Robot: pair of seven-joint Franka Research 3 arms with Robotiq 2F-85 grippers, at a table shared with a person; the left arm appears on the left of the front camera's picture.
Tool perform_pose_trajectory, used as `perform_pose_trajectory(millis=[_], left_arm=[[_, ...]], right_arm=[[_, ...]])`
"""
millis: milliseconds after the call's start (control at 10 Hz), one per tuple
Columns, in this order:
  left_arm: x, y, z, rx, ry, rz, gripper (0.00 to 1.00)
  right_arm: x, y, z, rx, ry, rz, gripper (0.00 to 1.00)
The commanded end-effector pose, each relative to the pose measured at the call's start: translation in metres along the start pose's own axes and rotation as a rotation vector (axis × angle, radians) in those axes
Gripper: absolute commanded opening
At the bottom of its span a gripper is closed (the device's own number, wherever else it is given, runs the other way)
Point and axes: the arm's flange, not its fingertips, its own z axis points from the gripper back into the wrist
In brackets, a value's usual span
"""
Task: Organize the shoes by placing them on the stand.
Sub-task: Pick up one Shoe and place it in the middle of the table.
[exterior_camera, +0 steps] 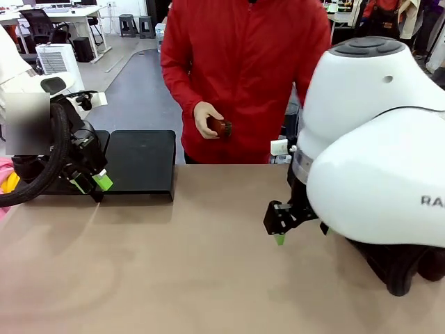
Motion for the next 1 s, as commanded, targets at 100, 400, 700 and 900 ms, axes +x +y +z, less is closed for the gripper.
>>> perform_pose_trajectory(millis=[100,400,700,900], left_arm=[[-0.003,-0.001,0.000,-0.016,-0.008,-0.008,0.62],[-0.003,-0.001,0.000,-0.016,-0.008,-0.008,0.62],[-0.003,-0.001,0.000,-0.016,-0.008,-0.008,0.62],[-0.003,-0.001,0.000,-0.016,-0.008,-0.008,0.62]], right_arm=[[-0.016,-0.067,0.005,0.099,0.027,0.100,1.00],[-0.006,-0.132,-0.014,0.157,0.040,0.225,1.00],[-0.002,-0.132,-0.008,0.147,0.032,0.191,1.00],[-0.002,-0.132,-0.008,0.147,0.032,0.191,1.00]])
